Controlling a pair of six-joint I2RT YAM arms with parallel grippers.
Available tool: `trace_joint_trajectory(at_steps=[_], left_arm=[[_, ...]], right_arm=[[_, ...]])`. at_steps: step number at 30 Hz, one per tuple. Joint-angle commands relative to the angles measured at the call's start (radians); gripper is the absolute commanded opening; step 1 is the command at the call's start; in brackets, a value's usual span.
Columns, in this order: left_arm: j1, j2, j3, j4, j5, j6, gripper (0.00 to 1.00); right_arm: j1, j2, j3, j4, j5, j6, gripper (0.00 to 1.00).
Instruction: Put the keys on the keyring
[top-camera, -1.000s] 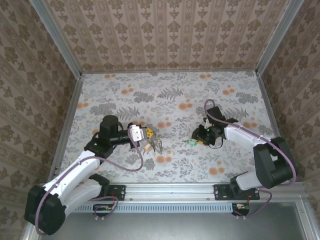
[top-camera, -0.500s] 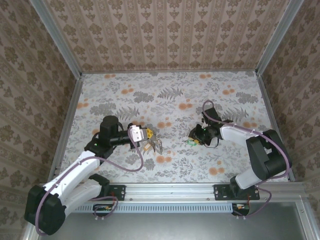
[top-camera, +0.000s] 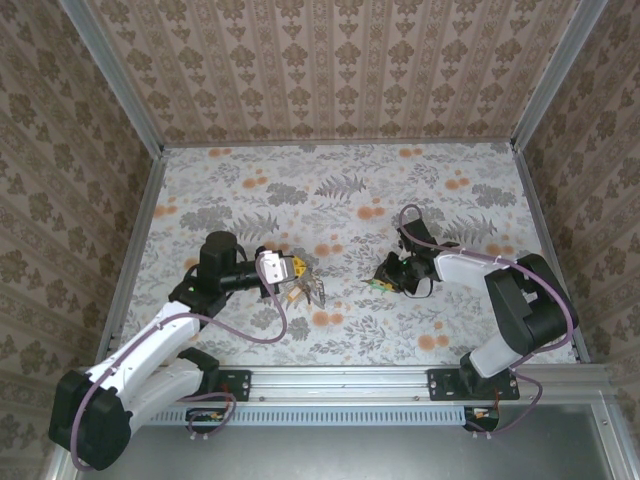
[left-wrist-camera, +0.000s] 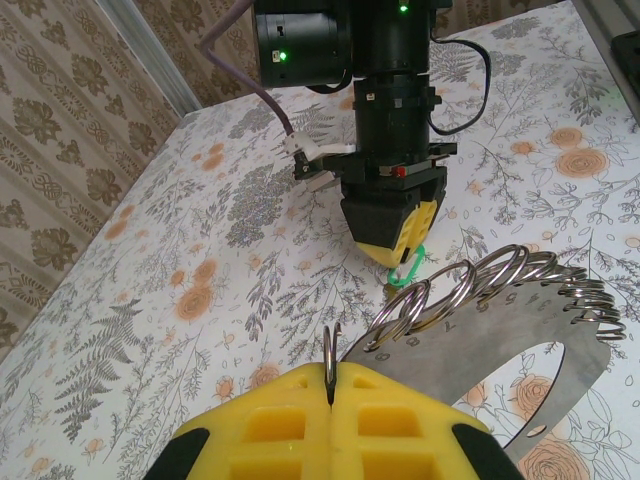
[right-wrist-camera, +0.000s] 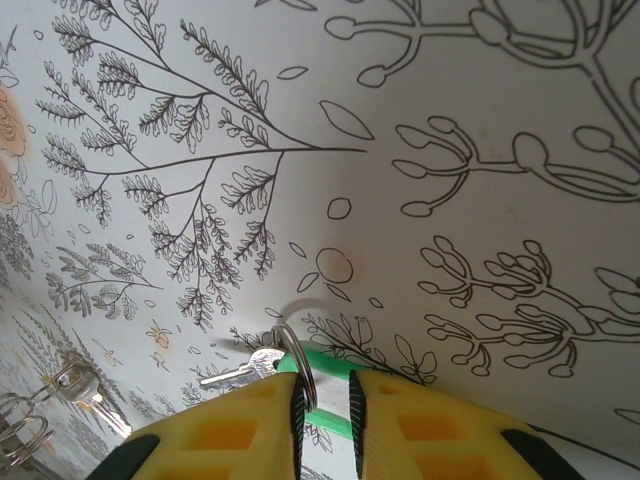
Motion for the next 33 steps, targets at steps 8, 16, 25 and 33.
trace_joint_trajectory(at_steps=[8,16,25,33], left_arm=[[0.004,0.003,0.014,0.0,0.04,-0.001,0.0],[0.004,0.004,0.02,-0.005,0.046,0.002,0.0],[0.003,0.005,0.021,-0.007,0.052,0.003,0.0],[0.004,0.017,0.029,-0.012,0.057,-0.007,0.0]], right_arm=[[0.029,0.021,0.024,-0.021,0.037,-0.025,0.23],[0.052,0.012,0.051,-0.05,0.082,-0.044,0.16],[0.071,0.0,0.051,-0.033,0.094,-0.044,0.22],[0.09,0.013,0.067,0.002,0.081,-0.065,0.2]])
